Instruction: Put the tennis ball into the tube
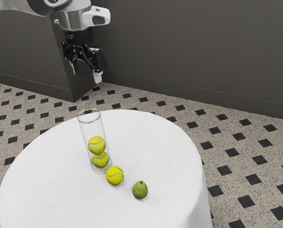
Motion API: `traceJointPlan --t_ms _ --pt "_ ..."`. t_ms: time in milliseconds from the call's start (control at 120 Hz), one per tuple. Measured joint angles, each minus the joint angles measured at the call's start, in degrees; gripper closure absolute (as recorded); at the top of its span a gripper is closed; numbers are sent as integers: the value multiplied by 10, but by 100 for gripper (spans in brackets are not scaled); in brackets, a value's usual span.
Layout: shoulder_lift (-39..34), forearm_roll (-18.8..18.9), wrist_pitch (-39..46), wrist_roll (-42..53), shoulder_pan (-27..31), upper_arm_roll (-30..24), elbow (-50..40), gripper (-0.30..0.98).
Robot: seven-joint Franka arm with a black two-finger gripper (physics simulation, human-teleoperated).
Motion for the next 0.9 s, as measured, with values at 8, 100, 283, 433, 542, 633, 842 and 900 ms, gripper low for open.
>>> traceJointPlan --t_ms 8,100,283,433,542,633,842,900 --pt "0 0 1 0 0 0 0 0" --pt "1 0 9 0 0 0 0 0" --pt "-12 -2 18 -1 13 -1 -9 0" --pt "-52 0 56 -99 111 -9 -73 0" --pt "-86 -2 94 -234 131 -32 -124 0" --pt "-121 -4 124 -339 126 -51 -185 0" --pt "-163 -4 202 -531 135 -91 -313 0" --pt "-166 -6 225 -574 134 -101 -333 0"
